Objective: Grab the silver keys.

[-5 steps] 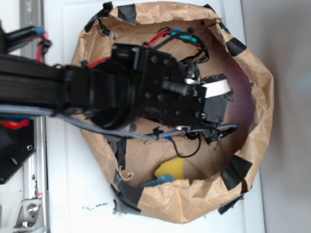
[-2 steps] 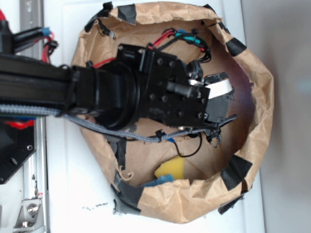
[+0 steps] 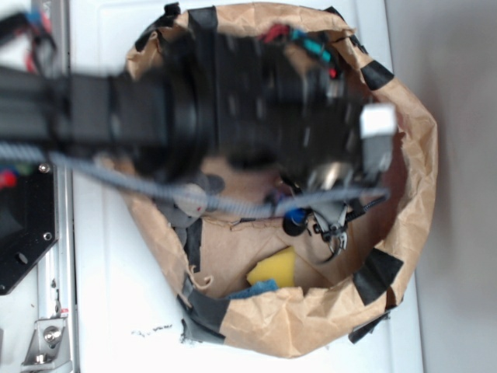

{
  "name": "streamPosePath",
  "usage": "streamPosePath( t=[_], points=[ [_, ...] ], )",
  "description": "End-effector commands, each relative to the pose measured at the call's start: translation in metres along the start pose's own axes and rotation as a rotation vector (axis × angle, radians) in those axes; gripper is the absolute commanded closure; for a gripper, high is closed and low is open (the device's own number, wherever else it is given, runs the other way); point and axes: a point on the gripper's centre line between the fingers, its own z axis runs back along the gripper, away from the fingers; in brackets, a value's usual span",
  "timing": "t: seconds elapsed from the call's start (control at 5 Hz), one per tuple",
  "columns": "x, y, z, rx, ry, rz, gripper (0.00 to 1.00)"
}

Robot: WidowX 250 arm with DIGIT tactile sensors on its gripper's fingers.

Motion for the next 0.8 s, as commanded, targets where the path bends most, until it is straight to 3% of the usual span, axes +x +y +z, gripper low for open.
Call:
streamPosePath(
  t=[0.0,0.4,0.6],
  points=[
    [0.0,0.02,0.07,-0.193,-0.088,-0.065,1.0],
    [-0.007,0.007,0.059,-0.076,-0.158,-0.089,1.0],
    [-0.014,0.0,0.056,-0.053,-0.173,-0.133,1.0]
  ],
)
